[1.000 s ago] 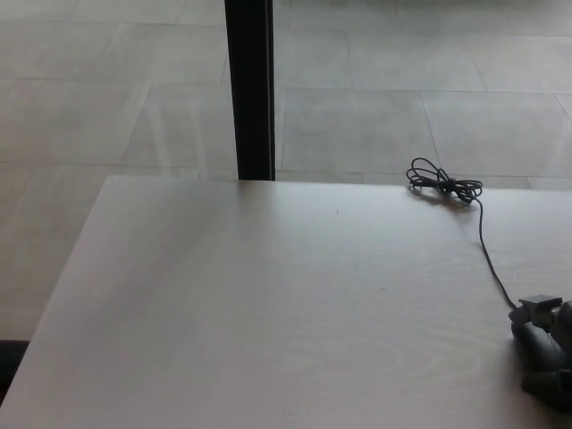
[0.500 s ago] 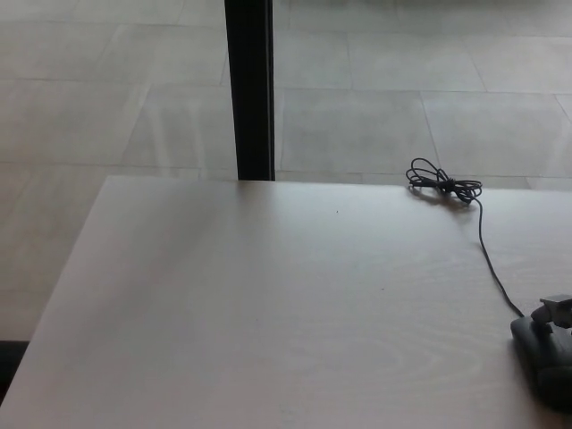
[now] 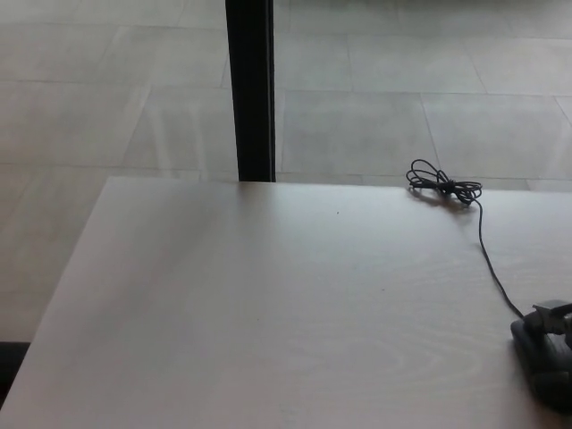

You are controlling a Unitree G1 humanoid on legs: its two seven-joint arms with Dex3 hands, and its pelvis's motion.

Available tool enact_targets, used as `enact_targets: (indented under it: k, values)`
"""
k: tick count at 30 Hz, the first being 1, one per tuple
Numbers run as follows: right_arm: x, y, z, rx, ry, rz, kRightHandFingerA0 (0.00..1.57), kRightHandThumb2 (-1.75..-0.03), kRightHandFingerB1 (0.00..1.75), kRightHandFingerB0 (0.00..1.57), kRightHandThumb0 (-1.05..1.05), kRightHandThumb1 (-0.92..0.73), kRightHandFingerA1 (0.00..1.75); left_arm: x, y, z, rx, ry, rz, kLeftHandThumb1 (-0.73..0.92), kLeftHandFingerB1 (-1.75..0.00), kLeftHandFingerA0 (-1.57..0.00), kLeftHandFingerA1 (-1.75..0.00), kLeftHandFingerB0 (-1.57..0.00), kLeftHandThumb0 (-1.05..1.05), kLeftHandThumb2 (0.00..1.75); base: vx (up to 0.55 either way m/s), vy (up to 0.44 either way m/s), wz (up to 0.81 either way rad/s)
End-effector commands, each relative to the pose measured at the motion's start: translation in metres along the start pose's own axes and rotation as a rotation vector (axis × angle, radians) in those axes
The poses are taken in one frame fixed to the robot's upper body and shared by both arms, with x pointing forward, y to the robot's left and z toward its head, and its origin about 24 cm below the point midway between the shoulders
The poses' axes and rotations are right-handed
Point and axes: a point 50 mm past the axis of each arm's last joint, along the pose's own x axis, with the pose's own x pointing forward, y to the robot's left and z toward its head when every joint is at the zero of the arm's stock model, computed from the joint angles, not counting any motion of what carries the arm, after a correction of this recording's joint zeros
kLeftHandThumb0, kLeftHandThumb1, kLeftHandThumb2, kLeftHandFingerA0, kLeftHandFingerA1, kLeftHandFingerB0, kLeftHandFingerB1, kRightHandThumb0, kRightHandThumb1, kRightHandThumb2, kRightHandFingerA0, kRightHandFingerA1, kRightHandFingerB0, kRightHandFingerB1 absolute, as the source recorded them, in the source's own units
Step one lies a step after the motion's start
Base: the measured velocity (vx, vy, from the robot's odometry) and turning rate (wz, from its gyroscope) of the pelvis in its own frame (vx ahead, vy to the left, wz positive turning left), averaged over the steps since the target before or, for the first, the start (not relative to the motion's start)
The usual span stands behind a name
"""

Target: The robot uses its right fingers to click on the left button of the black mouse placed on the table.

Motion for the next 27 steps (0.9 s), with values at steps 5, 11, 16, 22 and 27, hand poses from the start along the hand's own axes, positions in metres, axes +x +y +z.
enact_targets:
  k: [5, 11, 16, 22, 27]
  values:
    - [-0.02, 0.025, -0.011, -0.025, 0.026, 0.089, 0.88, -0.64, 0.44, 0.6, -0.63, -0.61, 1.66, 0.0, 0.0, 0.005, -0.018, -0.038, 0.01, 0.8, -0.52, -0.54, -0.69, -0.32, -0.89, 1.19, 0.0, 0.0, 0.0]
    - [-0.029, 0.034, -0.02, -0.051, 0.059, 0.12, 0.88, -0.63, 0.43, 0.59, -0.63, -0.61, 1.59, 0.001, -0.001, 0.009, -0.05, -0.038, 0.016, 0.92, -0.42, -0.61, -0.66, -0.39, -0.97, 0.8, 0.0, 0.0, 0.0]
    - [-0.04, 0.045, -0.014, -0.062, 0.011, 0.153, 0.89, -0.63, 0.43, 0.6, -0.62, -0.58, 1.63, 0.001, -0.002, 0.01, -0.028, -0.054, 0.0, 0.79, -0.53, -0.55, -0.68, -0.36, -0.94, 1.2, 0.0, 0.0, 0.0]
    - [-0.04, 0.055, 0.006, -0.041, -0.061, 0.178, 0.95, -0.58, 0.42, 0.6, -0.63, -0.6, 1.55, 0.002, -0.004, 0.012, -0.03, -0.058, 0.009, 0.91, -0.43, -0.64, -0.65, -0.38, -0.98, 0.86, 0.0, 0.0, 0.0]
    - [-0.046, 0.069, 0.023, -0.095, -0.127, 0.277, 0.89, -0.64, 0.42, 0.55, -0.64, -0.6, 1.61, 0.002, -0.006, 0.013, -0.048, -0.062, 0.005, 0.92, -0.41, -0.58, -0.62, -0.41, -0.96, 0.82, 0.0, 0.0, 0.0]
